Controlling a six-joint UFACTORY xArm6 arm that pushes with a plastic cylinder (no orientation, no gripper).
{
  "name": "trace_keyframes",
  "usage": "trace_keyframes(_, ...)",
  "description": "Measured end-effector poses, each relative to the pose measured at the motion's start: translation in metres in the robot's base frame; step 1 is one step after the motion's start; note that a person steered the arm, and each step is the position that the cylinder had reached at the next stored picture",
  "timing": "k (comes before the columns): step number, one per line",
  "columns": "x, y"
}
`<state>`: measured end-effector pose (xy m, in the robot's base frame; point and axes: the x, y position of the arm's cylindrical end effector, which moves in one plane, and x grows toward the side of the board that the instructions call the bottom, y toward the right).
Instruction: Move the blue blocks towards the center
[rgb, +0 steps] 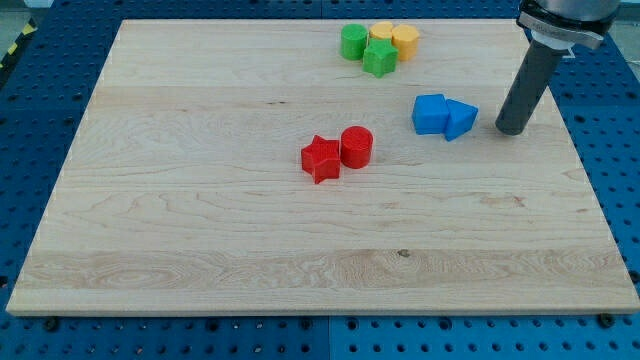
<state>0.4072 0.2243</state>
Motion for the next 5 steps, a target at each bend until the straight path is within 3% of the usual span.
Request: trace_keyframes(5,-0.007,-0.089)
